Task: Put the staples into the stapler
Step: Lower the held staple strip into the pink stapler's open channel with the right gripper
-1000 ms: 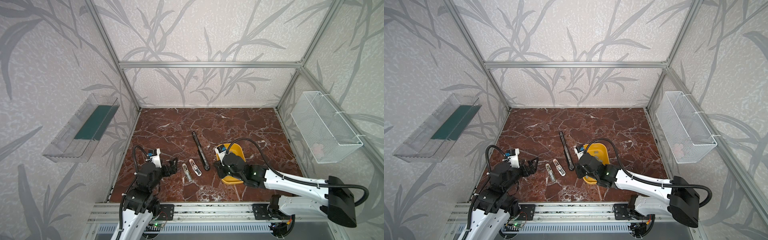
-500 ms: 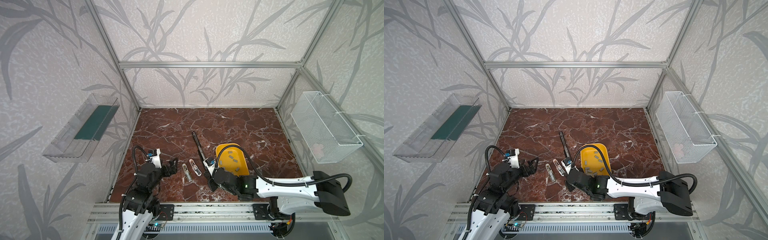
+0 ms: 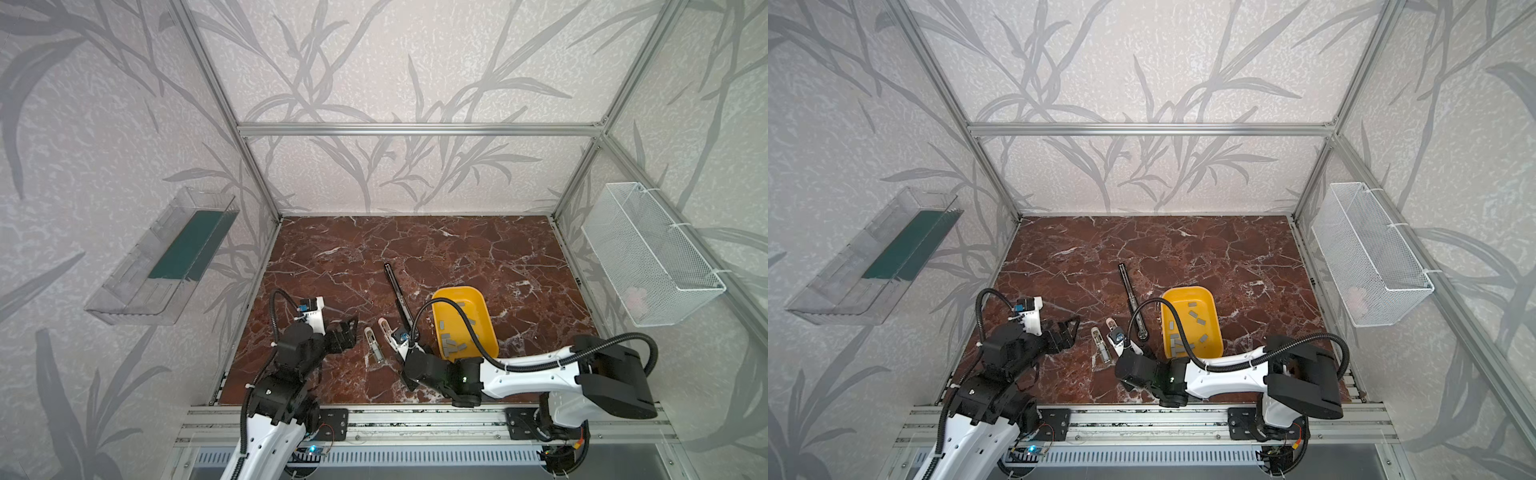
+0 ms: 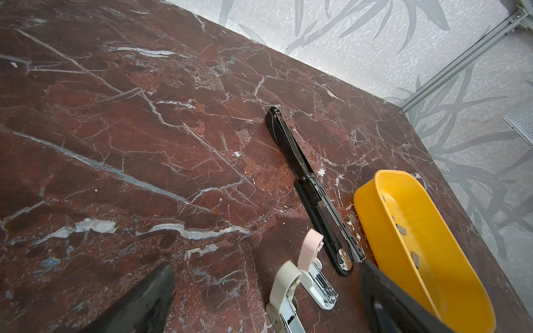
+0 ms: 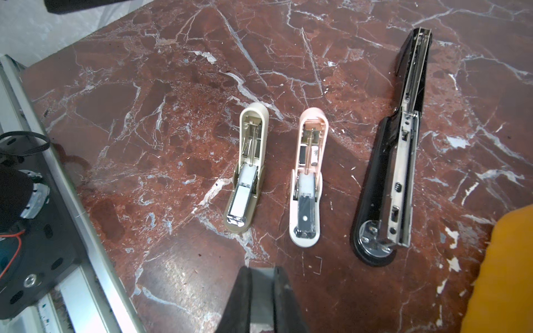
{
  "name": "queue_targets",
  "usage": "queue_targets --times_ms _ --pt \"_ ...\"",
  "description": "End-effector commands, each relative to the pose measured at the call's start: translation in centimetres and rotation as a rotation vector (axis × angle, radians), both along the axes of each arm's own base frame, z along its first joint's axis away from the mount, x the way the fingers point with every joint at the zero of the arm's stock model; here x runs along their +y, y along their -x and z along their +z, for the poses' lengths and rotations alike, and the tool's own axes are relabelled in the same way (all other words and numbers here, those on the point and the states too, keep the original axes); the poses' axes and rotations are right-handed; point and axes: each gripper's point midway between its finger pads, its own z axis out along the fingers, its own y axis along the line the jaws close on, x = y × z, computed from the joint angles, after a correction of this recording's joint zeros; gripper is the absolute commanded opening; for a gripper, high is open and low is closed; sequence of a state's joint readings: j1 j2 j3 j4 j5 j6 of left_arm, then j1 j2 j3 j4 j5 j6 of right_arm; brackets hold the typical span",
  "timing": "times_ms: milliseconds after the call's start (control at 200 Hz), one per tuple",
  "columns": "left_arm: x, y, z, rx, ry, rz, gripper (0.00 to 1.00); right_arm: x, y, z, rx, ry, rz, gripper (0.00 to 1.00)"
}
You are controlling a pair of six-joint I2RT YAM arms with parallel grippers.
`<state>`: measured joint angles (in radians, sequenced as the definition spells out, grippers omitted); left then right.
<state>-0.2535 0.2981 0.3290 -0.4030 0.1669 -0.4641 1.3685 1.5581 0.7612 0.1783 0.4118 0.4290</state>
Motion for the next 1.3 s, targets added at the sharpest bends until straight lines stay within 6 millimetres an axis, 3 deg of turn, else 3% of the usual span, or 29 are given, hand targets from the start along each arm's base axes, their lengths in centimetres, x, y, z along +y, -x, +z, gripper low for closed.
queue_targets --times_ms 0,305,905,945,1295 --pt "0.1 0.0 0.1 -0.021 0.009 0.007 0.99 1.4 -1.3 1.0 -0.018 -0.028 -0.021 0.07" --pt "0.0 0.2 0.2 -0.023 0.014 -0.001 0.99 2.1 -2.6 -1.0 -0.001 0.032 -0.054 0.03" --pt "-0.2 0.1 0.0 -0.017 0.016 -0.007 0.99 2.1 -2.9 -1.0 -0.001 0.019 -0.063 0.03" --pt "-0.2 0.1 0.1 -0.018 0.017 -0.007 0.99 2.1 -2.9 -2.1 0.005 0.043 -0.058 0.03" --pt "-0.1 0.1 0.1 -0.019 0.017 -0.003 0.99 2.5 -3.2 -2.6 0.003 0.047 -0.063 0.03"
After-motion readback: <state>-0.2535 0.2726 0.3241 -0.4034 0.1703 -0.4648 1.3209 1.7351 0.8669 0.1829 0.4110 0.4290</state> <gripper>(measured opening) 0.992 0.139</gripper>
